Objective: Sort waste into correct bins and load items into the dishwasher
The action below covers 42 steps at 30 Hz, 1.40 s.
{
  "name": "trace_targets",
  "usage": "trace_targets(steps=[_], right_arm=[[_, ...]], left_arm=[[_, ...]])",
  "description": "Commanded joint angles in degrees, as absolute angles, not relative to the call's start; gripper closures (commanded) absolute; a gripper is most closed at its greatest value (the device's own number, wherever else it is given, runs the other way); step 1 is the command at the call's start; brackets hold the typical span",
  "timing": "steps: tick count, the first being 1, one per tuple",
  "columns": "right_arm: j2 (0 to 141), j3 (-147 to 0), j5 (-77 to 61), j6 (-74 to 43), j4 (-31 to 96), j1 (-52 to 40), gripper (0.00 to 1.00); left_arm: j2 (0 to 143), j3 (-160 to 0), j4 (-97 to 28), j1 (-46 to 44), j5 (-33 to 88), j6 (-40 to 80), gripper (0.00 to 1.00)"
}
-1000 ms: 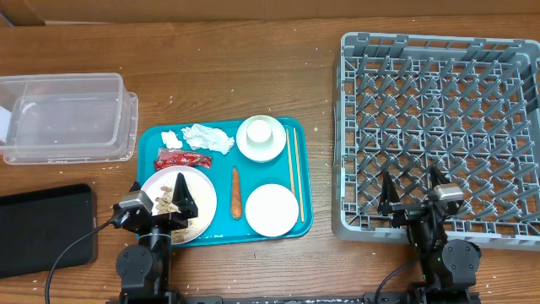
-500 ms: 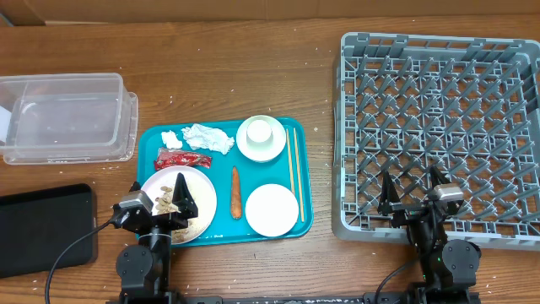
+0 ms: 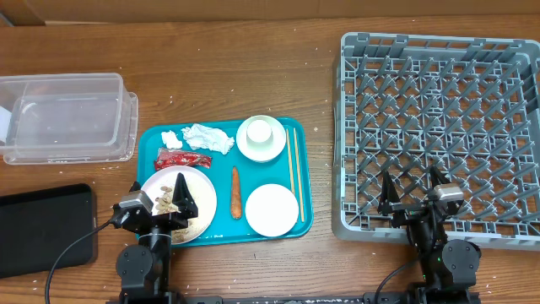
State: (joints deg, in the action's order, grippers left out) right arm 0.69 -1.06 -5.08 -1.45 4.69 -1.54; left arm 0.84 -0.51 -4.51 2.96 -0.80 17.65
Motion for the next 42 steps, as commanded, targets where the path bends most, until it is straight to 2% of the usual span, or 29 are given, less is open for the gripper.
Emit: trace_targets(steps=[1, 13, 15, 19, 22, 28, 30, 35, 42], right_arm=[[0.2, -0.5, -4.5, -1.7, 4.4, -1.8, 0.0], [0.2, -0.5, -4.5, -1.7, 4.4, -1.8, 0.0], [0.2, -0.5, -4.5, -1.7, 4.4, -1.8, 0.0], [0.2, -0.5, -4.5, -1.7, 4.4, -1.8, 0.0], [0.2, -0.5, -4.5, -1.7, 4.4, -1.8, 0.0], [0.2, -0.5, -4.5, -1.7, 4.4, -1.8, 0.0], [0.2, -0.5, -4.5, -1.7, 4.4, -1.8, 0.0], [0.2, -0.5, -4.5, -1.7, 4.4, -1.8, 0.0], [0.2, -0.5, -4.5, -1.7, 4.4, -1.8, 0.0]], left_arm=[[0.3, -0.3, -4.4, 2.4, -0.2, 18.0, 0.0], [0.3, -0.3, -4.4, 2.4, -0.2, 18.1, 0.0], [0.3, -0.3, -2.3, 2.4, 1.7, 22.6, 0.0], [0.3, -0.3, -0.5, 2.4, 11.9, 40.0, 0.0], [0.3, -0.3, 3.9, 2.4, 15.8, 57.4, 0.0], [0.3, -1.0, 21.1, 2.7, 14.1, 52.6, 0.0], [0.4, -3.3, 19.1, 2.7, 14.0, 50.8, 0.0], [6.3, -15.9, 3.1, 2.7, 15.2, 40.7, 0.0], [31.6, -46.7, -25.4, 2.6, 17.6, 24.8, 0.0]])
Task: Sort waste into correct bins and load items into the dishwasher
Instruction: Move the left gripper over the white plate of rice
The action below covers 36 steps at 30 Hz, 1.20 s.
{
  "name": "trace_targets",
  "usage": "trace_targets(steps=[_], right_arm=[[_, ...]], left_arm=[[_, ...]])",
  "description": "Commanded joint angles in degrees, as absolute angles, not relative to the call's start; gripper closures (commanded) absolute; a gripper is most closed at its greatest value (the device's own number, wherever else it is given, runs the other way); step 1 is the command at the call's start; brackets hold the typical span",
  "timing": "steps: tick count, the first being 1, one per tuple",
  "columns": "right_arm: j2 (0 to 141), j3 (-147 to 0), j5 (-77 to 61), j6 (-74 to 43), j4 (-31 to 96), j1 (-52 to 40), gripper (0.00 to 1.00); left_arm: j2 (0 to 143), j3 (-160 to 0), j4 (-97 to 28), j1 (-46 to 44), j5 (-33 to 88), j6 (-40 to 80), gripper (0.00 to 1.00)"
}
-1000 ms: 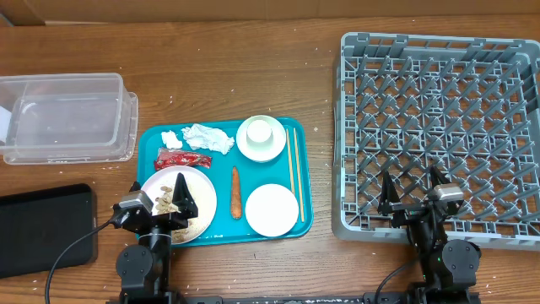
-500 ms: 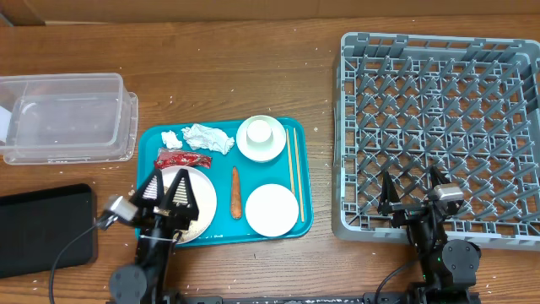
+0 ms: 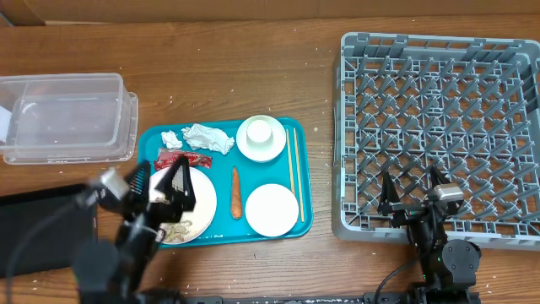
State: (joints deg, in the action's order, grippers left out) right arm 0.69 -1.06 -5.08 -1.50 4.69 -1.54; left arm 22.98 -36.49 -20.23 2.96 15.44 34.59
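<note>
A teal tray holds a white plate with food scraps, a red wrapper, two crumpled white tissues, a carrot, a white cup on a saucer, chopsticks and an empty white dish. My left gripper, blurred, hangs open over the far left part of the scrap plate, just short of the red wrapper. My right gripper stands open at the near edge of the grey dish rack, holding nothing.
A clear plastic container sits at the far left. A black bin lies at the near left, partly behind my left arm. The dish rack fills the right side of the wooden table.
My left arm has moved from the tray's near left corner up and away, so its open gripper now hangs over the scrap plate near the red wrapper. The right arm has not moved.
</note>
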Motion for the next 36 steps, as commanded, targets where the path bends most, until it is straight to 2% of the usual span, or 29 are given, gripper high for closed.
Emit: trace_targets(steps=[1, 5, 9, 12, 16, 21, 28, 31, 36], right_arm=[[0.2, -0.5, -4.5, -1.7, 4.4, -1.8, 0.0], [0.2, -0.5, -4.5, -1.7, 4.4, -1.8, 0.0], [0.2, -0.5, -4.5, -1.7, 4.4, -1.8, 0.0], [0.2, -0.5, -4.5, -1.7, 4.4, -1.8, 0.0], [0.2, -0.5, -4.5, -1.7, 4.4, -1.8, 0.0], [0.2, -0.5, -4.5, -1.7, 4.4, -1.8, 0.0], [0.2, -0.5, -4.5, -1.7, 4.4, -1.8, 0.0], [0.2, -0.5, -4.5, -1.7, 4.4, -1.8, 0.0], [0.2, -0.5, -4.5, -1.7, 4.4, -1.8, 0.0]], left_arm=[[36.0, -51.9, -29.8, 2.6, 19.0, 22.4, 0.0], [51.5, -71.8, -44.4, 2.6, 27.2, 14.8, 0.0], [61.0, -84.6, -49.5, 2.6, 33.1, 13.1, 0.0], [66.4, -90.2, -55.9, 2.0, 27.1, 12.1, 0.0], [71.5, -91.7, -67.9, 0.1, 15.1, 18.4, 0.0], [77.0, -90.8, -77.9, -0.8, 15.7, 22.8, 0.0], [86.0, -90.5, -85.8, -0.8, 22.8, 16.3, 0.0], [89.4, -90.3, -88.9, -0.8, 19.8, 16.8, 0.0], [91.3, -87.8, -89.3, -1.6, 9.4, 25.5, 0.0]])
